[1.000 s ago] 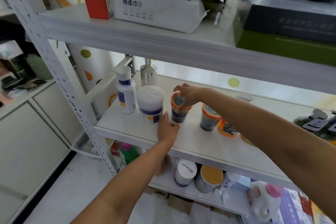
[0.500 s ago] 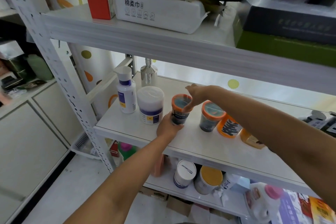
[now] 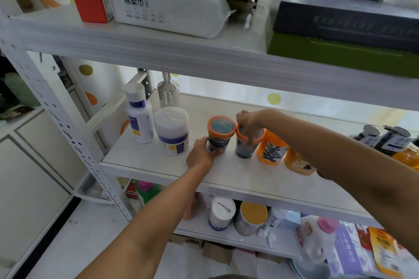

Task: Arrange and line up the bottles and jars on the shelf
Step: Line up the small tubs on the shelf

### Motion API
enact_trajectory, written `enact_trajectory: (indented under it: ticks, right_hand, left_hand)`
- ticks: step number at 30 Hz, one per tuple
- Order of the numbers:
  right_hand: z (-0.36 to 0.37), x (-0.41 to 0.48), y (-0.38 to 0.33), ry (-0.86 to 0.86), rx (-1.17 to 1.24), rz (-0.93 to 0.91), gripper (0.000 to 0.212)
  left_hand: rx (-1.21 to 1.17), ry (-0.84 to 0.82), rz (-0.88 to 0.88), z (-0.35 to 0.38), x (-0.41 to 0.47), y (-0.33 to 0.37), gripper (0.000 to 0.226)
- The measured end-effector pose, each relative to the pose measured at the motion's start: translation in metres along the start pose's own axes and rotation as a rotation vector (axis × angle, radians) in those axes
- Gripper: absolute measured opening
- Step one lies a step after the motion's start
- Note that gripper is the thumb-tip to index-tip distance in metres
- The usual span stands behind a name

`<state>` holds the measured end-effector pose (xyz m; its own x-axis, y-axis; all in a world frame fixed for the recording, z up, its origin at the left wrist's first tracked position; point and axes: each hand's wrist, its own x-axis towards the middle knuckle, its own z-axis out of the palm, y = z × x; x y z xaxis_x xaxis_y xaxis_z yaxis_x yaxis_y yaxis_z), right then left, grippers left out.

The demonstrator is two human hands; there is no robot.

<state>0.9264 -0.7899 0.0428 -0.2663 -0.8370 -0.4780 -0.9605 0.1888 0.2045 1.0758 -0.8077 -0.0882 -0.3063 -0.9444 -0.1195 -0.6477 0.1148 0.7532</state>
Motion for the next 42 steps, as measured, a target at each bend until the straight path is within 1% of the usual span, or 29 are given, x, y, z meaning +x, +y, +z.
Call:
enact_trajectory:
  ticks: [2,5,8,9,13,17,21,26,31,34,35,37,39,42]
  right_hand:
    - [0.001,0.000,0.002,-0.012,0.019,0.023,0.089]
    - [0.001,0.000,0.004,-0.025,0.048,0.027,0.076]
    - [0.000,-0.002,0.002,0.014,0.019,-0.007,0.086]
    - [0.000,-0.003,0.002,0.027,0.017,-0.004,0.086]
    - [-0.001,-0.002,0.002,0.005,0.039,0.017,0.075]
    - [-0.002,-0.005,0.003,0.004,0.017,0.000,0.086]
    - [0.000,-0.006,0.007,-0.052,0.002,0.022,0.084]
    - [0.000,-0.008,0.004,-0.042,-0.095,-0.048,0.092]
    - [0.003,-0.009,0.004,-0.034,-0.122,-0.055,0.097]
    - [0.004,-0.010,0.005,-0.040,-0.091,-0.073,0.108]
    - [0.004,-0.009,0.004,-0.023,-0.065,-0.088,0.113]
    - [0.003,-0.010,0.002,0.062,0.065,-0.106,0.117]
    - [0.001,-0.013,-0.003,0.173,0.165,-0.149,0.116]
    - [-0.011,-0.022,-0.020,0.301,0.157,-0.234,0.108]
  left_hand:
    - [-0.005,0.005,0.000,0.000,-0.001,0.000,0.056]
    - [-0.017,0.011,0.001,-0.001,-0.002,0.000,0.057]
    - [-0.018,0.011,0.001,-0.001,-0.002,0.001,0.058]
    - [-0.015,0.011,0.000,-0.002,-0.003,0.001,0.058]
    - [-0.007,0.015,-0.001,-0.001,-0.003,0.002,0.058]
    - [-0.020,0.009,-0.012,-0.001,-0.002,0.002,0.060]
    - [-0.035,0.009,-0.014,-0.001,-0.001,0.001,0.061]
    - [-0.039,0.003,-0.022,0.000,0.000,0.001,0.060]
    - [-0.037,-0.005,-0.026,0.001,0.001,0.000,0.059]
    - [-0.035,-0.015,-0.034,0.001,-0.002,0.003,0.057]
    - [-0.044,-0.014,-0.040,0.002,-0.003,0.004,0.057]
    - [-0.081,0.010,-0.064,0.002,-0.006,0.004,0.056]
    - [-0.114,0.060,-0.090,0.002,-0.011,0.001,0.056]
    - [-0.170,0.132,-0.161,-0.008,-0.025,-0.004,0.050]
